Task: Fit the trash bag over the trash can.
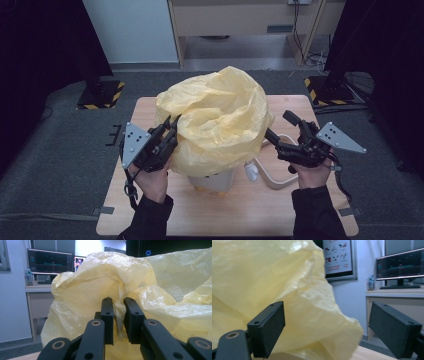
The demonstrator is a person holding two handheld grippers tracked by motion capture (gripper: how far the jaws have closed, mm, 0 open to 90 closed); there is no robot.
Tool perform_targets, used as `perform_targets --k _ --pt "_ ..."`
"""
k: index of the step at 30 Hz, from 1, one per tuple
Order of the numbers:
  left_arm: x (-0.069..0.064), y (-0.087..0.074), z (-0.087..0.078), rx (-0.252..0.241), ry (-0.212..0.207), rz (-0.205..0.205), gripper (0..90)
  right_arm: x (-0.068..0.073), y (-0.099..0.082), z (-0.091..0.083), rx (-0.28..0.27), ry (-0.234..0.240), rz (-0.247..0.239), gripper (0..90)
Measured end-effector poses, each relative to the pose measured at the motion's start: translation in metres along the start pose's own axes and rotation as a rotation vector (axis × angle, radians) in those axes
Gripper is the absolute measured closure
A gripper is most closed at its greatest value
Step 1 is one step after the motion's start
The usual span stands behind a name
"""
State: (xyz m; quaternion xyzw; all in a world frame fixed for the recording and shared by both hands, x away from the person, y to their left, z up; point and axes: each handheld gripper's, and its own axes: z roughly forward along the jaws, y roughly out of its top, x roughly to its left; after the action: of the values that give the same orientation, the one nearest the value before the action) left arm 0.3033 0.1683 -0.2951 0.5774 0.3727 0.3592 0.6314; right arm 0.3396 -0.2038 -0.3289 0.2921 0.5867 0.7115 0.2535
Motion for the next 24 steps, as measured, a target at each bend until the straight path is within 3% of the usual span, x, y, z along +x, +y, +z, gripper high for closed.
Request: perform_targets --k 5,7,8,9,10,11,14,18,22,24 --pt "-0.002 -0.001 0.002 0.003 -0.015 0.001 78.4 0.006 -0.003 0.014 0.044 0.062 0.0 17.8" --pt "-0.002 -0.001 0.002 0.001 -0.019 -0.002 78.1 0.008 -0.01 0.019 0.076 0.09 -0.002 36.7" --pt "-0.001 -0.001 0.002 0.001 -0.021 0.0 77.9 0.009 -0.013 0.021 0.089 0.102 -0.006 41.7" --pt "0.0 -0.001 0.001 0.0 -0.034 -0.002 76.8 0.013 -0.02 0.025 0.117 0.113 -0.026 59.8" --pt "0.0 -0.001 0.001 0.0 -0.034 -0.002 75.8 0.014 -0.022 0.026 0.123 0.111 -0.03 66.1" --pt "0.0 0.0 0.0 -0.003 -0.037 -0.003 75.8 0.014 -0.022 0.026 0.123 0.111 -0.03 66.1" --pt "0.004 0.003 -0.004 -0.016 -0.046 -0.009 68.0 0.015 -0.026 0.026 0.149 0.111 -0.007 83.5" --pt "0.01 0.009 -0.016 -0.052 -0.059 -0.013 60.8 0.013 -0.027 0.022 0.17 0.096 0.021 87.6" --pt "0.019 0.015 -0.031 -0.073 -0.081 -0.021 50.8 0.011 -0.027 0.016 0.176 0.078 0.015 87.7" --pt "0.023 0.017 -0.04 -0.07 -0.061 0.0 49.4 0.011 -0.027 0.016 0.176 0.079 0.012 87.6"
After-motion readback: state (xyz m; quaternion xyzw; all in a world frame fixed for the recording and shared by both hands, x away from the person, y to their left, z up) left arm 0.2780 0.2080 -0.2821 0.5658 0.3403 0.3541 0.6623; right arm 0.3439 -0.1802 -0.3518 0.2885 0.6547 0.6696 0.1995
